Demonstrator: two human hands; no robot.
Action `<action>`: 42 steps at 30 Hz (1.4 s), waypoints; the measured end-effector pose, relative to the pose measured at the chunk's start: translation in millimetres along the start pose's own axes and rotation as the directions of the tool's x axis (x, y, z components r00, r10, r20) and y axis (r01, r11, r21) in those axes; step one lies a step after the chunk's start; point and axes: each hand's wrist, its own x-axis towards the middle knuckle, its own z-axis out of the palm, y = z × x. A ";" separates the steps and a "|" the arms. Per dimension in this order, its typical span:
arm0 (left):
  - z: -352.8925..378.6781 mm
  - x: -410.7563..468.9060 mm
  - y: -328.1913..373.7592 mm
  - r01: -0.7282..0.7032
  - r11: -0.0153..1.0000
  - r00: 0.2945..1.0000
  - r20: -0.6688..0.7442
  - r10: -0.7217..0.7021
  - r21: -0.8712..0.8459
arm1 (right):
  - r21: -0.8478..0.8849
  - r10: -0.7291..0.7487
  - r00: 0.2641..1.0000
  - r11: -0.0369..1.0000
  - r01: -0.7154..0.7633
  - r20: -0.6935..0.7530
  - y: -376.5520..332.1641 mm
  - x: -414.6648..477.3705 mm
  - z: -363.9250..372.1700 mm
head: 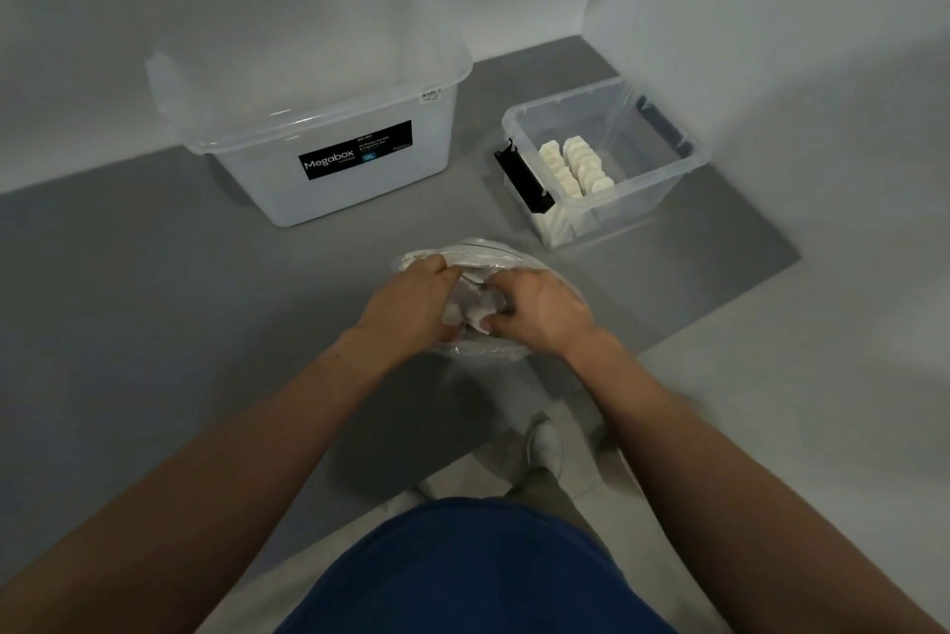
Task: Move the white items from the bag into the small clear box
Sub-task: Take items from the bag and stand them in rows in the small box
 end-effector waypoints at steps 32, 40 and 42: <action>-19.5 -20.6 4.9 -0.098 0.750 0.885 -0.402 -0.235 -0.654 | 0.741 0.183 0.983 0.663 -0.109 -0.019 -9.0 -5.9 -4.0; -18.7 -17.4 -4.4 -0.065 0.698 0.874 -0.378 -0.304 -0.713 | -0.033 -0.012 1.000 0.999 0.012 -0.021 -19.7 -0.4 16.8; -19.4 -17.9 -3.8 -0.065 0.714 0.885 -0.371 -0.282 -0.697 | -0.013 0.020 0.999 1.000 -0.020 -0.038 -22.3 1.1 17.8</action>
